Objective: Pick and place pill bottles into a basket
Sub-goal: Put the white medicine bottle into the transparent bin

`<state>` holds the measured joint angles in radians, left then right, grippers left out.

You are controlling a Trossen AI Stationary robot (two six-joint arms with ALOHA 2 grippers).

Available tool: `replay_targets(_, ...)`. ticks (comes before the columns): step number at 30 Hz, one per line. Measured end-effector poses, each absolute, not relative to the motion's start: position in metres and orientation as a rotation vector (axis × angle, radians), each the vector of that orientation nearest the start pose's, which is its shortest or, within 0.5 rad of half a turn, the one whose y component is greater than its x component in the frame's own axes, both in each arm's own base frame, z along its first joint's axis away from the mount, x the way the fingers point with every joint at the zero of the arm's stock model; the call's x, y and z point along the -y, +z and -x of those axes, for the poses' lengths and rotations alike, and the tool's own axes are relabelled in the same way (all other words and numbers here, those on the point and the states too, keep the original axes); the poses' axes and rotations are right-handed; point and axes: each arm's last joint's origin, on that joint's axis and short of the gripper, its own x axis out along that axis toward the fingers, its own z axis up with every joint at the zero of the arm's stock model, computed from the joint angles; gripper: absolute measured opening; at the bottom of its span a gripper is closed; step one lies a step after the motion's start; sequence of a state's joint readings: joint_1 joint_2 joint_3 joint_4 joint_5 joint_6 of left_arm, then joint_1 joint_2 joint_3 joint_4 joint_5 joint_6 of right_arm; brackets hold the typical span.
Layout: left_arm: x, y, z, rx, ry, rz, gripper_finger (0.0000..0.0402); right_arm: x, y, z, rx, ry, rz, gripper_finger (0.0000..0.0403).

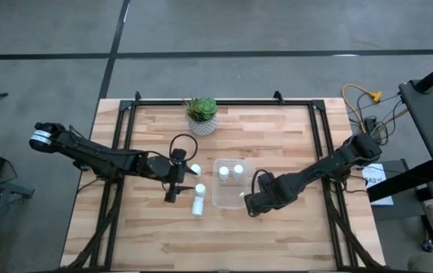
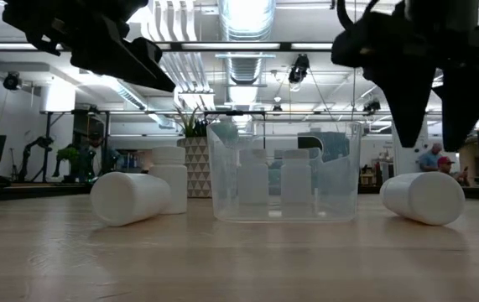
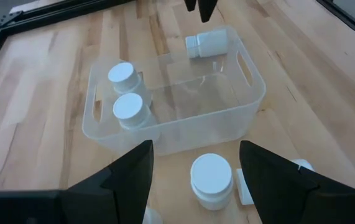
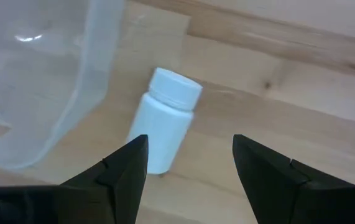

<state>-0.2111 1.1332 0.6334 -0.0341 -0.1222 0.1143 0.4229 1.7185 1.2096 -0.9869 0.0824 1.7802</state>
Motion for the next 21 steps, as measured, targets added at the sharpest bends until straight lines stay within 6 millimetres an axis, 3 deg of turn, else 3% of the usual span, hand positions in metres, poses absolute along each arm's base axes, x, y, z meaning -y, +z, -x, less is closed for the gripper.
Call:
replay_targets(6, 0.046, 0.228, -0.231, -0.523, -0.117, -0.199, 0.0221, -0.125, 0.194, -0.281, -1.137, -1.094, -1.161, 0.0224)
replay_targets(14, 0.046, 0.228, -0.231, -0.520, -0.117, -0.199, 0.0221, -0.128, 0.176, -0.290, -1.006, -0.991, -1.328, 0.0224)
replay_targets(21, 0.046, 0.228, -0.231, -0.524, -0.117, -0.199, 0.0221, -0.128, 0.167, -0.286, -1.003, -0.994, -1.340, 0.0224)
